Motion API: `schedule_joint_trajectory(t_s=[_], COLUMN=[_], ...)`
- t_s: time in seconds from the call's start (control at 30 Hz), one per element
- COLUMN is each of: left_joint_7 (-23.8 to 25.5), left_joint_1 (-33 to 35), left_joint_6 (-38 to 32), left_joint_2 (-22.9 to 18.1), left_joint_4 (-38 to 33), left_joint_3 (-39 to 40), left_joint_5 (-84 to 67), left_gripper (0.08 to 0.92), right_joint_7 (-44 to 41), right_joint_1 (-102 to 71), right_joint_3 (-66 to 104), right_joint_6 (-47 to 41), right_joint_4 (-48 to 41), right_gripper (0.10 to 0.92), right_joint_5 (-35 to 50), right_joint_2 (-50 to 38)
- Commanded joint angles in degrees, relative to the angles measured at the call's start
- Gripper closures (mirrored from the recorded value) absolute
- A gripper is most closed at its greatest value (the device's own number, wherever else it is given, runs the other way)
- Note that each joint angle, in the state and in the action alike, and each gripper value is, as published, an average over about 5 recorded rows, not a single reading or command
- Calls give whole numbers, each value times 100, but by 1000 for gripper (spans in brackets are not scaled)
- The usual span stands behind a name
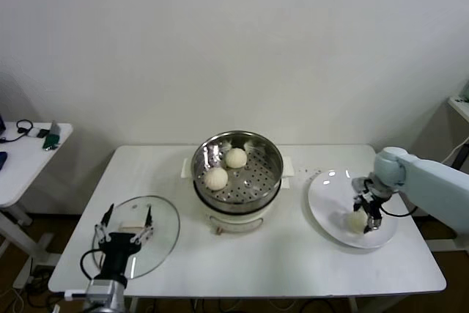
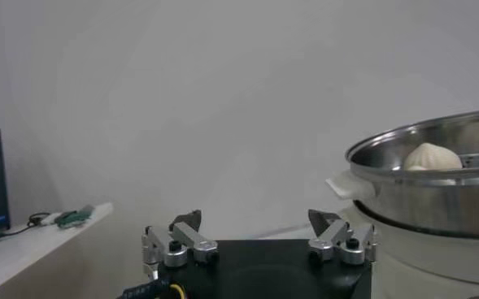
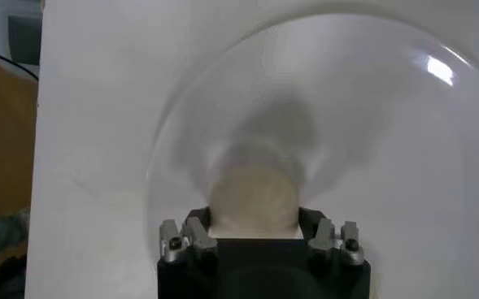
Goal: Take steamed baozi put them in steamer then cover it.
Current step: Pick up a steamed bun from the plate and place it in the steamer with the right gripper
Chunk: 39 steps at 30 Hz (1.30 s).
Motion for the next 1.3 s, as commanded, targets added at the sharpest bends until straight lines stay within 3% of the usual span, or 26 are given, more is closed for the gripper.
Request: schedule_joint_trajectory(t_s=[0.03,0.37,0.57,1.07,1.3], left_joint_7=[0,-2,-13,-57,-47], left_joint_1=[-8,16,-1,-138,-78], left_joint_6=[5,15,28,132,99], left_joint_2=[0,60,70,185,178], left_joint_4=[-7,-51,-37,-11,-3], left_joint_3=[15,52,114,271,247], left_joint_5=[9,19,14,-10,-12], left_gripper=[177,177,177,177,177], right_joint_7=[-33,-279,-385,-492,-500], right_joint_1=[844,3475,4119,3903,3456], right_joint_3=[-528,-2166,-2362,-2083,-2059], right_joint_6=[417,2049,2821,3172,3405], right_joint_4=[200,386,503,760,690], right_gripper=[330,330,326,319,319], right_joint_5=[214,645,624,686,337], right_joint_2=[93,1100,1715,3430,3920])
